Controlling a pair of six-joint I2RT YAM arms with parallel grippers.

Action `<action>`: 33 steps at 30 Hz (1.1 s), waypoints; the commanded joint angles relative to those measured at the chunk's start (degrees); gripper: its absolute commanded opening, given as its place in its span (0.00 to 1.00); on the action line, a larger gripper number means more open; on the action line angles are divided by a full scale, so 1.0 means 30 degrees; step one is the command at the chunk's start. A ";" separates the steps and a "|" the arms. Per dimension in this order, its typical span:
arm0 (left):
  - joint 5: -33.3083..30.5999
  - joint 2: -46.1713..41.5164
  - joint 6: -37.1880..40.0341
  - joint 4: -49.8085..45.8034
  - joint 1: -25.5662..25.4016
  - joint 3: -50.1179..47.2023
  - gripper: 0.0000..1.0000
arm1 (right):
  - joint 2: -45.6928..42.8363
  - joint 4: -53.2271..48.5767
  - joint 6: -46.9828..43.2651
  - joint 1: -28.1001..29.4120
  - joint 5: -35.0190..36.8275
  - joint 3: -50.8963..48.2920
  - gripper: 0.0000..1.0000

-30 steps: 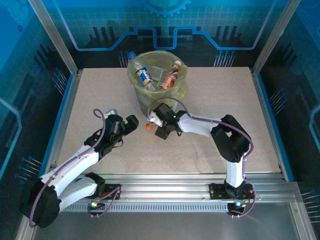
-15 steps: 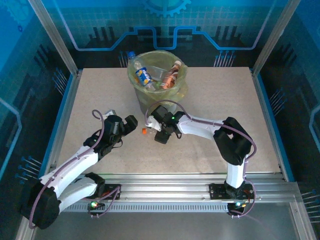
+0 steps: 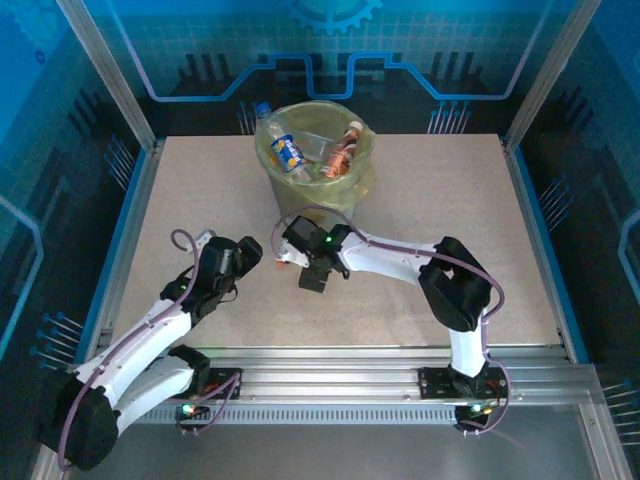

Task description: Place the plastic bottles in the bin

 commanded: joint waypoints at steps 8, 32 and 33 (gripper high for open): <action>-0.0223 -0.0299 -0.0446 -0.0615 0.0257 -0.0106 0.99 | 0.3196 -0.0624 -0.1149 0.0063 0.0966 0.3148 0.96; -0.0112 -0.0468 -0.0281 -0.0733 0.0458 -0.0106 0.99 | 0.2397 -0.2061 -0.0003 0.0258 -0.1161 0.3053 0.58; -0.0152 -0.0497 -0.0277 -0.0744 0.0460 -0.0106 0.99 | 0.1932 -0.2090 0.0082 0.0380 -0.1134 0.3037 0.58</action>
